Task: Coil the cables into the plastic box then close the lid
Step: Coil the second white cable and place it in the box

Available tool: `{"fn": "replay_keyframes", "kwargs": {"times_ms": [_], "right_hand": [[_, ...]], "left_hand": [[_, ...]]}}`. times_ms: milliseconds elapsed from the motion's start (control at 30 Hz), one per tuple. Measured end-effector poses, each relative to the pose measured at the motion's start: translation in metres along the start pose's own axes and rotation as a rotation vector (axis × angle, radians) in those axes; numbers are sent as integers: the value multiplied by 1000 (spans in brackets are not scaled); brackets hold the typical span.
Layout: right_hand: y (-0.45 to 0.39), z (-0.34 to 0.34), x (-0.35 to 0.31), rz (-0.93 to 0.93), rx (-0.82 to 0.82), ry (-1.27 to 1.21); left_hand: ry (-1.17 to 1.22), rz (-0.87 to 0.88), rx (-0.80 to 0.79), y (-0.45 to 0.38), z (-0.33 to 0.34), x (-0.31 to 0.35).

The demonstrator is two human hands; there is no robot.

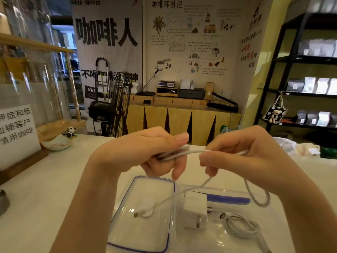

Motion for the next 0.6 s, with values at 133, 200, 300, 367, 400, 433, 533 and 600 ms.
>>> {"fn": "replay_keyframes", "kwargs": {"times_ms": [133, 200, 300, 367, 400, 433, 533, 600], "right_hand": [[-5, 7, 11, 44, -91, -231], [-9, 8, 20, 102, -108, -377], [-14, -1, 35, 198, -1, -534], [-15, -11, 42, 205, 84, -492], [-14, -18, 44, 196, 143, -430], [-13, -27, 44, 178, 212, -345], [-9, -49, 37, 84, 371, -68], [-7, -54, 32, 13, 414, 39]], "left_hand": [[153, 100, 48, -2, -8, 1], [282, 103, 115, -5, -15, -4], [420, 70, 225, -11, -23, -12], [444, 29, 293, -12, -26, -18], [415, 3, 319, -12, -28, -19], [361, -31, 352, -12, -30, -21], [130, -179, 487, -7, -39, -29], [51, -257, 567, -3, -45, -34]]}}
Point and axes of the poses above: each hand's wrist, its own y-axis away from the middle knuckle, its own z-axis out of the palm, x = y × z, the point moved 8 cm from there along -y, towards the middle knuckle, and after that the axes turned 14 degrees about -y, right-handed, at the moved point
